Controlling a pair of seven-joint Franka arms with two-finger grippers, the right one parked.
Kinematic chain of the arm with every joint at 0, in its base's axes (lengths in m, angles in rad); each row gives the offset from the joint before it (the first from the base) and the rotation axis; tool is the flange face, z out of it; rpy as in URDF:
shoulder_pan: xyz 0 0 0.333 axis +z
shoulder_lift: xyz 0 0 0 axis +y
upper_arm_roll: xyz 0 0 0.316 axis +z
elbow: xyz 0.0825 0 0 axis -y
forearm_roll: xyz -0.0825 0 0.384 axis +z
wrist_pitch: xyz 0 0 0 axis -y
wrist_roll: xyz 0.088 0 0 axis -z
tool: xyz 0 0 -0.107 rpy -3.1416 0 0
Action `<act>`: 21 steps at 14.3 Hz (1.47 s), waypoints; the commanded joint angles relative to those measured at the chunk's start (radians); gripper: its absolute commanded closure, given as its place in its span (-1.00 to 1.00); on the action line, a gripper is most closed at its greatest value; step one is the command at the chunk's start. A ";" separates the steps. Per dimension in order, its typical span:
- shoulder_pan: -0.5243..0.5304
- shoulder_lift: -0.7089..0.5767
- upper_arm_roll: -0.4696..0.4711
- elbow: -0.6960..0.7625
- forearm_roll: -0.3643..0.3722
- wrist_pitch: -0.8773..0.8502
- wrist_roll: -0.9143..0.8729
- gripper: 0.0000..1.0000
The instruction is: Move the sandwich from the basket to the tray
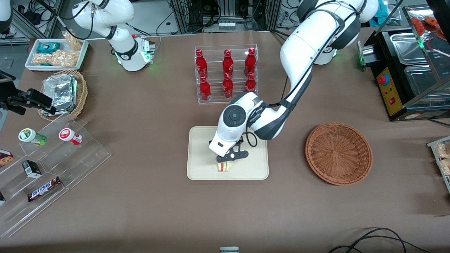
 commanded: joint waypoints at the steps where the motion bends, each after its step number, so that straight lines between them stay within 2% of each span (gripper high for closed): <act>1: -0.006 -0.167 0.011 -0.058 0.023 -0.125 -0.039 -1.00; 4: 0.023 -0.305 0.031 -0.064 0.026 -0.317 -0.039 -1.00; 7: 0.084 -0.370 0.054 -0.069 0.018 -0.460 -0.039 -1.00; 11: 0.224 -0.452 0.052 -0.180 0.006 -0.486 -0.001 -1.00; 16: 0.394 -0.641 0.052 -0.392 -0.064 -0.491 0.286 -1.00; 18: 0.454 -0.698 0.054 -0.437 -0.101 -0.512 0.411 -1.00; 21: 0.538 -0.759 0.054 -0.451 -0.106 -0.607 0.556 -1.00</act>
